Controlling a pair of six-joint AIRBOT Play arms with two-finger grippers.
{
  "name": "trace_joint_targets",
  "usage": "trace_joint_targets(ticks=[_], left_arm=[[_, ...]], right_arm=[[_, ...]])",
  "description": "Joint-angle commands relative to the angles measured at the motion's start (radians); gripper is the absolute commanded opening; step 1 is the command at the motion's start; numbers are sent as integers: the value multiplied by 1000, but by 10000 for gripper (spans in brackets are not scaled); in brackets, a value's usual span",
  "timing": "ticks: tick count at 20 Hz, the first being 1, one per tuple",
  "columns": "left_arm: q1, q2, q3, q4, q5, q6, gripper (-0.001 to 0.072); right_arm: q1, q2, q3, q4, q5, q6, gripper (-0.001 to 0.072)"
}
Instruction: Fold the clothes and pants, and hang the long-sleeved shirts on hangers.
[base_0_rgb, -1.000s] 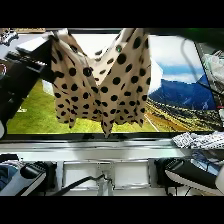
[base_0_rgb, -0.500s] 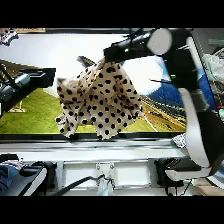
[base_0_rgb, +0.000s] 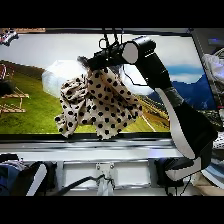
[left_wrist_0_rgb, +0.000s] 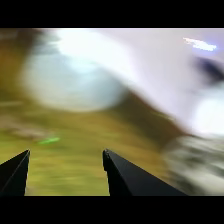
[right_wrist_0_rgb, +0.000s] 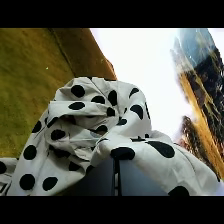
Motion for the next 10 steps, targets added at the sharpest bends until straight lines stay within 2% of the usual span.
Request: trace_joint_targets(ticks=[1, 3, 4, 7, 10], left_arm=[[185, -116, 40, 134, 28, 71, 467], [201, -238, 140, 135, -23, 214, 467], [200, -304, 198, 135, -64, 243, 467], [200, -496, 370, 154, -171, 245, 467], [200, -611, 464, 179, -206, 270, 468]], right_arm=[[3, -5, 1, 2, -13, -79, 20], [3, -5, 1, 2, -18, -120, 19], [3, -5, 1, 1, -18, -133, 19], [3, -5, 1, 1, -13, -149, 19], [3, -5, 1, 1, -7, -154, 19]])
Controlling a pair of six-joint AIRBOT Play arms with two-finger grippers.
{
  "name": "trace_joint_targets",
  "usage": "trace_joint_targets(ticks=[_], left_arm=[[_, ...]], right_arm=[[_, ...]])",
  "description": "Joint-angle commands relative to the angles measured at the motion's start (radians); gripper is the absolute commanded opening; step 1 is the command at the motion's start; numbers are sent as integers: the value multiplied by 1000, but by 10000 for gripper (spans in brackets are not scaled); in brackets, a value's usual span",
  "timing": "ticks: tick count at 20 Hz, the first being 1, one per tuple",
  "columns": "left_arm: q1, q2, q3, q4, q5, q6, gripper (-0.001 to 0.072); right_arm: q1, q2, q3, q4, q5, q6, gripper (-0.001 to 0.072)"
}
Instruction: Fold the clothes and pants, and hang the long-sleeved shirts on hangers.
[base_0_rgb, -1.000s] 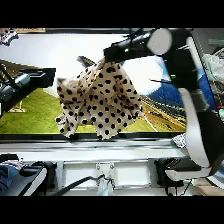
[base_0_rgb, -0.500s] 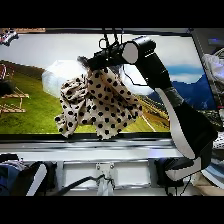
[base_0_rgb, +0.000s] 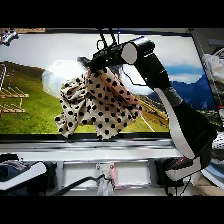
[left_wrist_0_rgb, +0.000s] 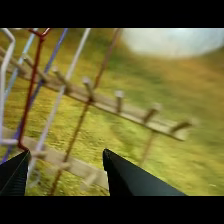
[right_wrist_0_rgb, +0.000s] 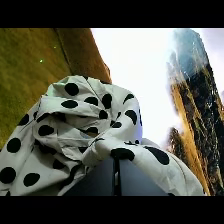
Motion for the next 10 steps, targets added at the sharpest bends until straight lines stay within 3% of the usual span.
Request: trace_joint_targets(ticks=[1, 10], left_arm=[[8, -148, 110, 31, -64, 56, 467], [11, -252, 113, 175, -25, 59, 467]], right_arm=[[1, 0, 1, 1, 4, -18, 19], [1, 0, 1, 0, 7, -19, 19]])
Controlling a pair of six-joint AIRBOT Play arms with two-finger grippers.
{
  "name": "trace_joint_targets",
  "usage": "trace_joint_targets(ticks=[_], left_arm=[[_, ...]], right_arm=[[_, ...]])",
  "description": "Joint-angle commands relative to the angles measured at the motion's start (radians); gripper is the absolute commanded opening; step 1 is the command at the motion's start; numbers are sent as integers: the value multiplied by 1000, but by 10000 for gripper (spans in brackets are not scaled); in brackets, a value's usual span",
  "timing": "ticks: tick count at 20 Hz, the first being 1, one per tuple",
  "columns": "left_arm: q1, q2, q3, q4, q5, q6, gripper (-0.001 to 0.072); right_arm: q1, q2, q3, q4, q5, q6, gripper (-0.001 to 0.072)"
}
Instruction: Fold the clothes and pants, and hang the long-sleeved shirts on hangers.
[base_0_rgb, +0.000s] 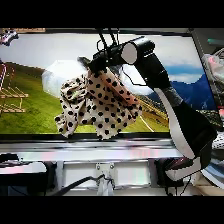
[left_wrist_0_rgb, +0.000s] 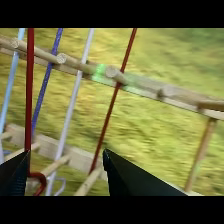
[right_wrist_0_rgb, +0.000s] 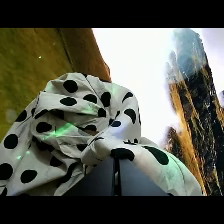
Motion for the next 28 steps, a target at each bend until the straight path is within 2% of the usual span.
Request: trace_joint_targets(ticks=[1, 11, 13, 24, 25, 26, 27, 28], left_arm=[[5, -27, 4, 37, 24, 3, 467], [52, -40, 4, 37, 61, 0, 467], [52, -46, 4, 37, 65, 1, 326], [76, -93, 4, 35, 140, 0, 324], [75, -99, 4, 34, 148, 0, 297], [75, -105, 4, 31, 153, 0, 208], [74, -108, 4, 27, 154, 0, 176], [75, -110, 4, 28, 154, 0, 114]], right_arm=[[1, 0, 1, 0, 1, 0, 19], [1, 0, 1, 2, 8, 0, 19], [1, 0, 1, 2, 7, 0, 19], [1, 0, 1, 10, 24, 4, 19], [1, 0, 1, 11, 24, 5, 19], [1, 0, 1, 11, 24, 8, 19], [1, 0, 1, 11, 24, 10, 19], [1, 0, 1, 12, 24, 11, 19]])
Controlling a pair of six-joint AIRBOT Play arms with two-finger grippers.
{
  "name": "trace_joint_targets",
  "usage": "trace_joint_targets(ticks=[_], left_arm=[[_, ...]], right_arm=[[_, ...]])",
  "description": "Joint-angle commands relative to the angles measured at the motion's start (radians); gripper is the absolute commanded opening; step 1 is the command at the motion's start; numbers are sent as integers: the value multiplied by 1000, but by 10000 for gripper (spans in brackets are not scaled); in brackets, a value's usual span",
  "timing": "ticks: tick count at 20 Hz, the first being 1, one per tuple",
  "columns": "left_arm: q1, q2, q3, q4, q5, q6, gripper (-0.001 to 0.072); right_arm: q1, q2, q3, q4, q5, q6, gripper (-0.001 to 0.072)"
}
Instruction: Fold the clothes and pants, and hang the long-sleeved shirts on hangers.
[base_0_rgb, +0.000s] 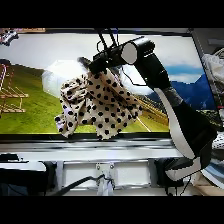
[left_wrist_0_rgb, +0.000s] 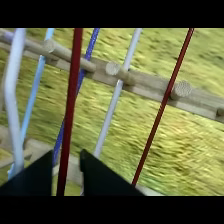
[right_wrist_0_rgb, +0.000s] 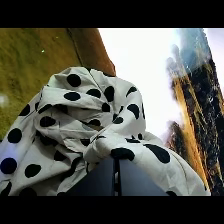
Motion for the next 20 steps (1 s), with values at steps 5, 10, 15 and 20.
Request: trace_joint_targets(ticks=[5, 10, 15, 20], left_arm=[[-4, -3, 2, -5, 18, 5, 11], [-42, 43, 2, -5, 64, 5, 12], [-95, 131, 2, 0, 37, 90, 11], [-148, 339, 2, -38, 42, 37, 11]], right_arm=[[1, 0, 1, 5, 1, 8, 19], [1, 0, 1, 31, 7, 7, 19], [1, 0, 1, 28, -15, 6, 19], [1, -2, 1, 28, -26, 6, 19]])
